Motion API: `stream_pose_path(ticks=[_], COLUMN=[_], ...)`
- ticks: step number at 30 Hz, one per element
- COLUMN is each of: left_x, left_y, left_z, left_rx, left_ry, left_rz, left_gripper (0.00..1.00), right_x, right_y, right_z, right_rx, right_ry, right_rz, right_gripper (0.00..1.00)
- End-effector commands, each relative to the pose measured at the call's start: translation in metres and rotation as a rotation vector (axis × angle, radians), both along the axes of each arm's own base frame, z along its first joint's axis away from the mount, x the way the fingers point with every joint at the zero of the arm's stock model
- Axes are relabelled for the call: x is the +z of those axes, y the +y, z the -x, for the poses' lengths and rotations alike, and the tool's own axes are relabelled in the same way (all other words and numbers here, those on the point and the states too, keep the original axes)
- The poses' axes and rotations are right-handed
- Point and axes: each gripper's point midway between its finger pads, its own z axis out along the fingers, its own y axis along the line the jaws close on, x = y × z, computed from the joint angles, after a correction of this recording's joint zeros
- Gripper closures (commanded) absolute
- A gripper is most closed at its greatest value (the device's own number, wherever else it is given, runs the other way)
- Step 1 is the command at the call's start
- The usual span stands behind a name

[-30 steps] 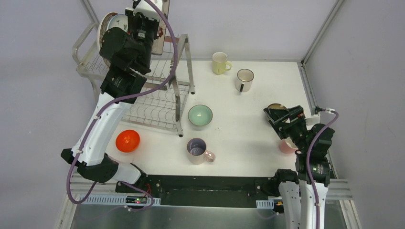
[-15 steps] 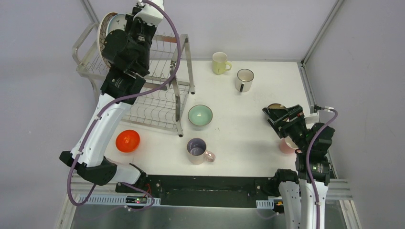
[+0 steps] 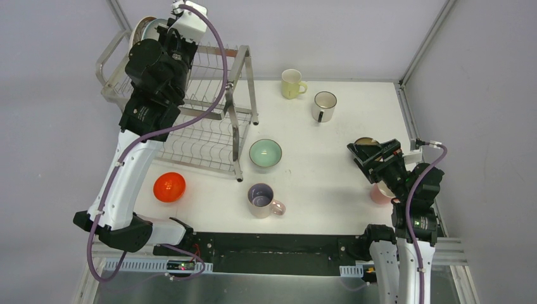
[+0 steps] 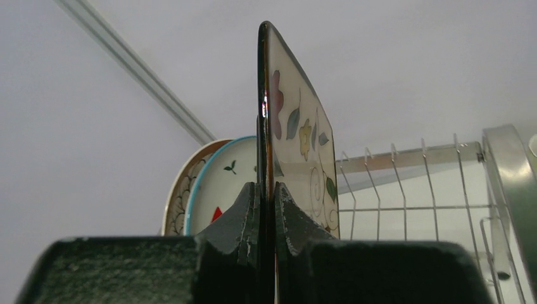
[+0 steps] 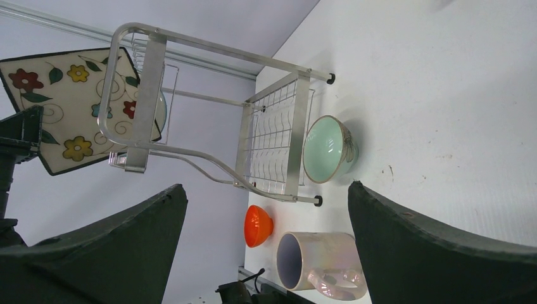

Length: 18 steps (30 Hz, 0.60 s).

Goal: Load the mixed dishes into the dish rack
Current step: Insert the plate into the dish rack.

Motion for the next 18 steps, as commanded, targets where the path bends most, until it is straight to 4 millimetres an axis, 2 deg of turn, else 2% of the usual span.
stream_pose_path(ticks=[1,11,18], left_x=[0.076,0.058,0.058], left_y=[0.008,-0.004,0.003], left_z=[0.047,0.035,0.038], left_rx=[-0.108,-0.145,-0.11], left_ry=[-0.235,-0.166,-0.16], left_rz=[0.098,0.088,0.059], left_gripper=[1.0,1.0,1.0], right_x=[0.012,0.009,0.009], right_y=[0.003,0.004,0.003], right_z=[0.001,-0.001,-0.002], right_rx=[0.022,0.023,0.023], right_ry=[-0.061,-0.058,-0.057], right_rz=[0.011,-0.006,-0.006], right_gripper=[0.0,0.0,0.0])
